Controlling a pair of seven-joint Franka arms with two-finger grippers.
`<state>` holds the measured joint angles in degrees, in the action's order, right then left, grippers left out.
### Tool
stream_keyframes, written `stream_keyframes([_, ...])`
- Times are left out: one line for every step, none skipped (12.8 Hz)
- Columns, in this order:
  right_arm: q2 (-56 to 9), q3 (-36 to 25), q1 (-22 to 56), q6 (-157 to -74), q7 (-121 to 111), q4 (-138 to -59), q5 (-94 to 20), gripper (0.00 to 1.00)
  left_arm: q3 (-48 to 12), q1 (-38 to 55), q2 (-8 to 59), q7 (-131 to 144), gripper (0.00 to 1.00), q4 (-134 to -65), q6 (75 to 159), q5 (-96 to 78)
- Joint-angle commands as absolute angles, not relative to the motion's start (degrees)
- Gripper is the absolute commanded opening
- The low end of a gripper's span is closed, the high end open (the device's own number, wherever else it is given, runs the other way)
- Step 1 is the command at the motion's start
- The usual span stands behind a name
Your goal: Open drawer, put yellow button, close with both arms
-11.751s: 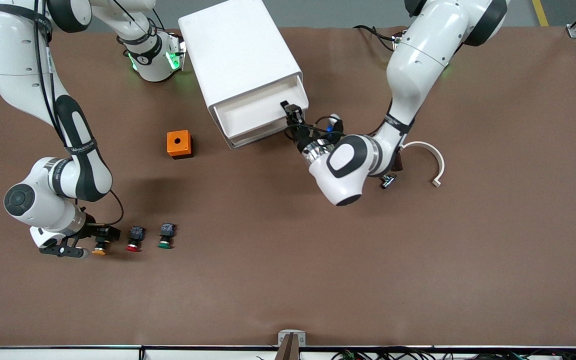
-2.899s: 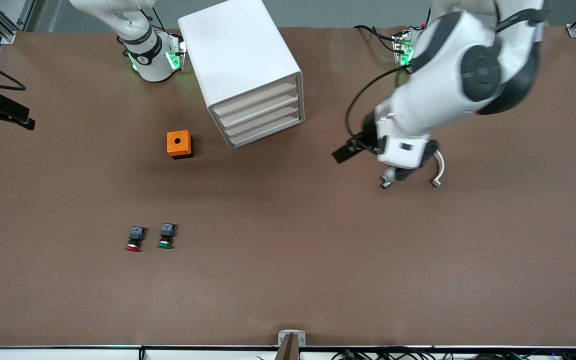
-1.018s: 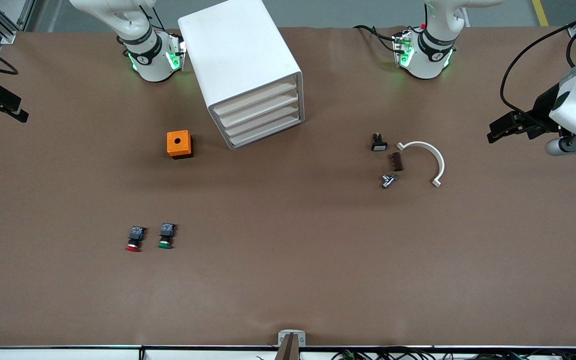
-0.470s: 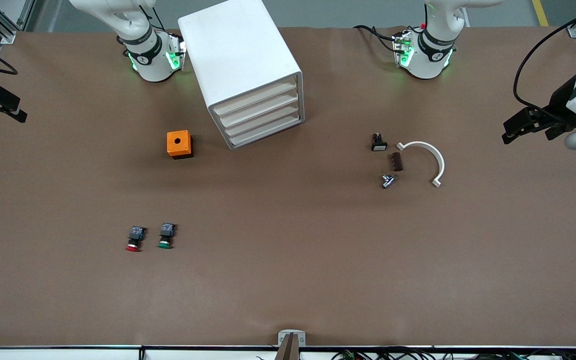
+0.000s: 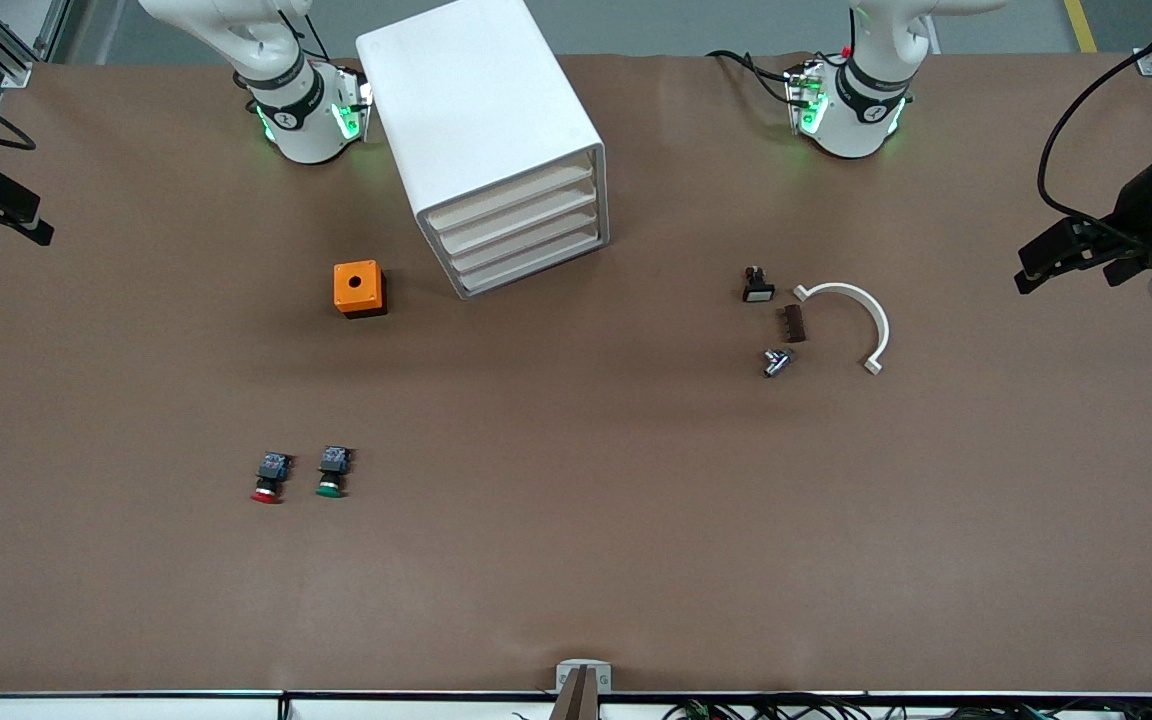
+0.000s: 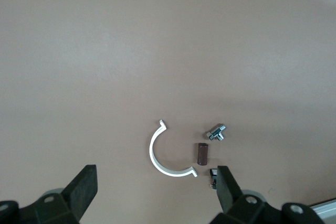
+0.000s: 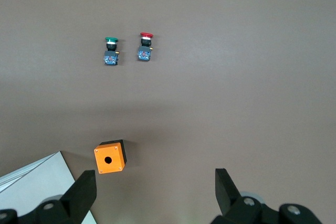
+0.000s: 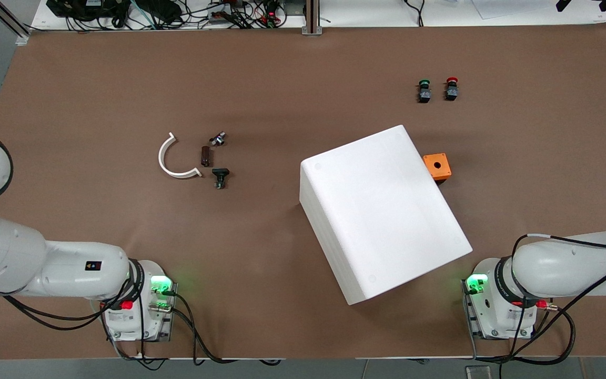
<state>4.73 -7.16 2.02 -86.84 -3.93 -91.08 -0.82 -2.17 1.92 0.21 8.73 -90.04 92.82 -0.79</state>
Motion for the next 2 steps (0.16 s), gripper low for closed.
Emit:
stream_keyframes([6.42,-6.24,0.88,-87.28,-4.75,-92.64,-0.18,1.00,-2.99,1.58,0.79,7.73,1.00,-88.42,91.41,-0.44])
stream_keyframes([6.42,-6.24,0.88,-87.28,-4.75,-92.64,-0.18,1.00,-2.99,1.76,0.79,7.82,1.00,-88.42,91.41,-0.44])
